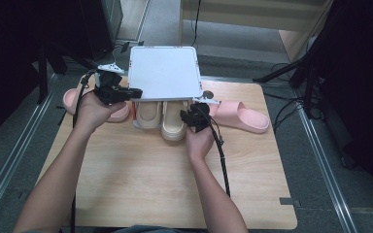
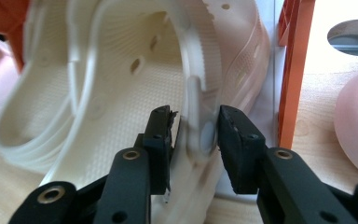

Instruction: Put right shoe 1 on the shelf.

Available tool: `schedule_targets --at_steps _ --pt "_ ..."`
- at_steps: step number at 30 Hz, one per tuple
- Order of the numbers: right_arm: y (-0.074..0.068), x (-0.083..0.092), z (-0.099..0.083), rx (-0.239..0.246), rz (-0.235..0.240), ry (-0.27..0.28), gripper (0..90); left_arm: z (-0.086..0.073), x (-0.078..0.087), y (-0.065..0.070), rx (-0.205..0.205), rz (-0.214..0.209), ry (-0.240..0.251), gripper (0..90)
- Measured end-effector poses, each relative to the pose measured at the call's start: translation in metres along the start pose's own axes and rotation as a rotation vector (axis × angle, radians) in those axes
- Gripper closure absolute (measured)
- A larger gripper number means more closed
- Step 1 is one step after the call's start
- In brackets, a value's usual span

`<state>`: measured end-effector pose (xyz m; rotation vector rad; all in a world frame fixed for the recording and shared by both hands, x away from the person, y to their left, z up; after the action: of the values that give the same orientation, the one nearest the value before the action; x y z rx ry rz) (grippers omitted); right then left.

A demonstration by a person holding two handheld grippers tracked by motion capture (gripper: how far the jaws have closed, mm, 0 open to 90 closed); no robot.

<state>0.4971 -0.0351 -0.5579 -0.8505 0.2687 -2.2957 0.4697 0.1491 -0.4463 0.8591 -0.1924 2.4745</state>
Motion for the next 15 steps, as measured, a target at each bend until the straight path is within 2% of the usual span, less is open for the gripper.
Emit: schedule_targets --at_steps 4,5,8,10,12,15 --pt "-0.009 0.017 -0.002 0.027 0.018 0.01 64.2 0.0 0.0 0.0 -0.002 0.004 0.001 83.7" --pt "-0.012 0.023 -0.002 0.034 0.029 0.011 65.5 0.0 0.0 0.0 -0.003 0.005 0.0 83.7" --pt "-0.025 0.039 -0.008 0.096 0.043 -0.003 73.7 0.0 0.0 0.0 -0.002 0.007 -0.001 83.7" --pt "-0.034 0.048 -0.015 0.156 0.05 -0.022 82.1 0.0 0.0 0.001 0.005 0.005 0.001 83.7" --pt "-0.045 0.054 -0.026 0.19 0.072 -0.038 87.6 0.001 0.0 0.001 0.004 0.005 0.001 83.7" --pt "-0.059 0.058 -0.045 0.231 0.108 -0.083 90.0 0.0 0.0 0.0 0.0 0.006 -0.001 83.7"
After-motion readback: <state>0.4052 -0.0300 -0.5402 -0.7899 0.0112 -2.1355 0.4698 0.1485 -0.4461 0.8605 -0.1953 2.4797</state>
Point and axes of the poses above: each handheld gripper's, and its own axes: x roughly backward along the jaws, z roughly out of its top, y roughly to its right, the point moved 10 cm from there along -x, roughly forward along the jaws, and after that the axes turned 14 degrees about z, right-handed, at the moved point
